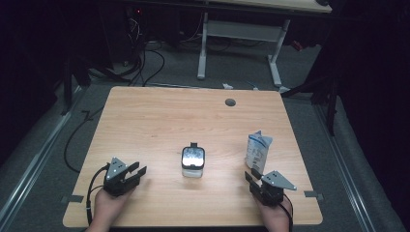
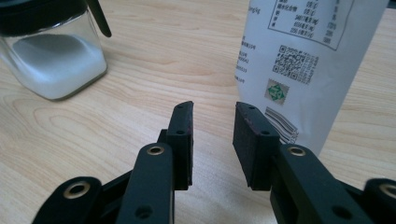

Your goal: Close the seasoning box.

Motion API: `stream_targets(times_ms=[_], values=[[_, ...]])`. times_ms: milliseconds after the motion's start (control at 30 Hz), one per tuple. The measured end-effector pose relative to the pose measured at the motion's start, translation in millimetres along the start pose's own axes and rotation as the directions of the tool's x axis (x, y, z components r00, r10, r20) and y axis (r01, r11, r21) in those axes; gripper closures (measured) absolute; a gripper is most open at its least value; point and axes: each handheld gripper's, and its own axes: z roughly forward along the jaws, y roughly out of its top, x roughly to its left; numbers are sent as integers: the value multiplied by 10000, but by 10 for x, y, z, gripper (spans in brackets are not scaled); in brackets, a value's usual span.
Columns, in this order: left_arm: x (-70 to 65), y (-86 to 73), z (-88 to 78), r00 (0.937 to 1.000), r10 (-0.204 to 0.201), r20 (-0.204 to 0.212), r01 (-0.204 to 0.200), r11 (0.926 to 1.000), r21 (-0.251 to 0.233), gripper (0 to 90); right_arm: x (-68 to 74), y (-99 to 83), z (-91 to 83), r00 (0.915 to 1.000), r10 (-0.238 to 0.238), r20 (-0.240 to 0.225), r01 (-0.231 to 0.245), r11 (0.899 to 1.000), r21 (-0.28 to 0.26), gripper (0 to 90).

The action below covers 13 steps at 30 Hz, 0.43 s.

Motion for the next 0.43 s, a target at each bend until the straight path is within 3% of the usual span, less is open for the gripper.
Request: stream_targets(times_ms=[433], values=[[23,1,16,10000,-34,60,34,10000,48,615,44,-10,56,9999,-125,-82,126,9998,163,669]])
